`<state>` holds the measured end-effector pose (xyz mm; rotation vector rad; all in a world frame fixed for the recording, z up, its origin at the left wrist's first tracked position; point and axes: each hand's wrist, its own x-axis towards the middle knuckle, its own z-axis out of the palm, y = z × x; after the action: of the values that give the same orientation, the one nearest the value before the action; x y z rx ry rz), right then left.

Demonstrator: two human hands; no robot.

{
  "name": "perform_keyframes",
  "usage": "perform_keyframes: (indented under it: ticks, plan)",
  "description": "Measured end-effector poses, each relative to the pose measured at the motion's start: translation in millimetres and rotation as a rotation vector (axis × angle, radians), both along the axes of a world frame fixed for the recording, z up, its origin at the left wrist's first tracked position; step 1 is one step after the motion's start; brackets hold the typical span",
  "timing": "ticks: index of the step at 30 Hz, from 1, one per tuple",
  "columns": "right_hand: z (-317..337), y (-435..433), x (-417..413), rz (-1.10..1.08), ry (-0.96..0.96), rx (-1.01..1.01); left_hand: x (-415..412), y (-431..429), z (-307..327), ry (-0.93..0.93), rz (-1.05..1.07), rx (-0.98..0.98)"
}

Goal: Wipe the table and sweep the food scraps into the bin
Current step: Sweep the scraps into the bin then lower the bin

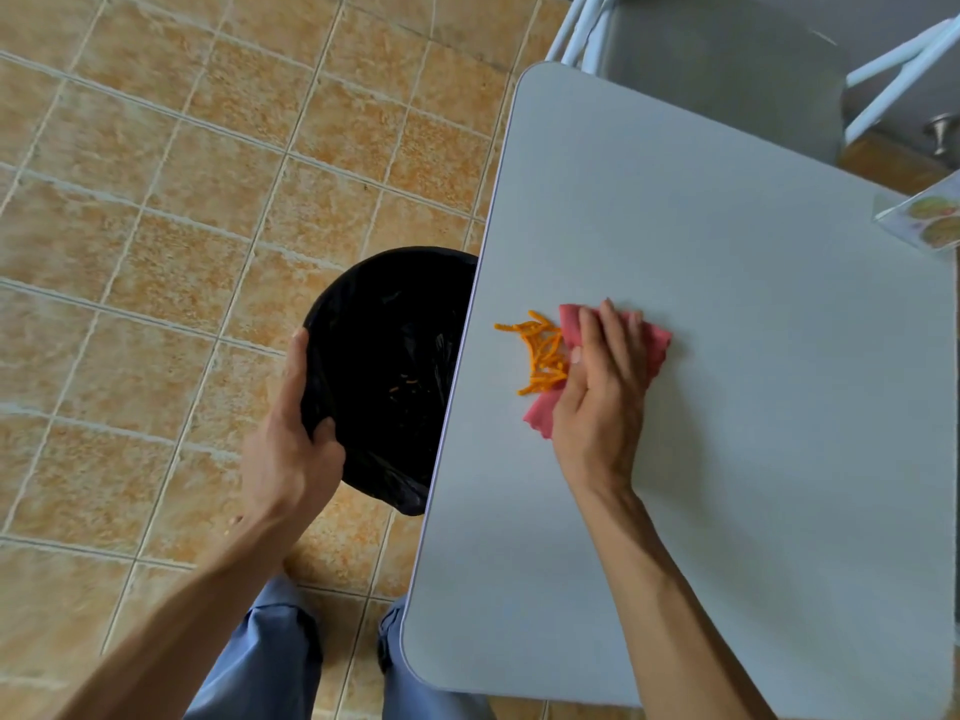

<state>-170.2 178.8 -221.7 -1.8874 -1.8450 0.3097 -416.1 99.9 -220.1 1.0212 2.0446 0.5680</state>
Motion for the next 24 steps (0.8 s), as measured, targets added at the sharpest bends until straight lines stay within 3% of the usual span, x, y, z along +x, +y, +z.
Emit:
perform_keyframes:
  ticks: [15, 24]
  plan:
    - [0, -8, -97, 0.108, 0.045, -0.015, -3, 2, 6, -0.033, 0.102, 0.007]
    - [6, -8, -78, 0.164, -0.035, 0.018, -13, -1, 6, -0.07, 0.122, 0.029]
